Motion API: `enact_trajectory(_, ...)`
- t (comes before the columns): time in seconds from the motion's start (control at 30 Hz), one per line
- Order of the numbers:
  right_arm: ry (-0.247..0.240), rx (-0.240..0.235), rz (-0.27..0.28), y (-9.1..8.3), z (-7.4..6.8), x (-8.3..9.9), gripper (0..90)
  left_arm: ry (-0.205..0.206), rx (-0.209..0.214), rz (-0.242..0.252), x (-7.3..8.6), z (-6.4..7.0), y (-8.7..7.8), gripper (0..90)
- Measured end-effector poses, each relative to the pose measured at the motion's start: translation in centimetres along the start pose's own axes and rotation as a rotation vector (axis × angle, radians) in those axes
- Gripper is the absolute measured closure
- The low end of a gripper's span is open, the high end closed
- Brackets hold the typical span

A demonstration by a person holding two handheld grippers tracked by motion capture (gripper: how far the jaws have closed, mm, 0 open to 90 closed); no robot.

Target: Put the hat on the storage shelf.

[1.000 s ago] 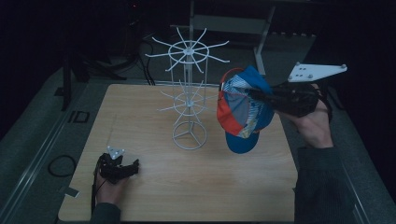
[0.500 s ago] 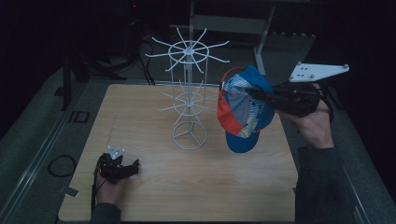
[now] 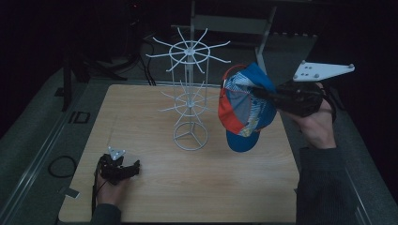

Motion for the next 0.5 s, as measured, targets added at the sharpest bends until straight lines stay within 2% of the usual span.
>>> enact_trajectory(0.5,-0.008,0.002,0.017,-0.5,-0.06,-0.6,87.9,0.0,0.0,0.0,0.0,0.0,0.0,15.0)
Point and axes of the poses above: each handheld gripper's, and its own axes: y roughly forward along the jaws, x roughly out of its underside, z roughly to its right, the point moved 4 cm from there along y, roughly forward along the jaws, and after that the axes turned 8 degrees about -x, right-handed, at the moved point
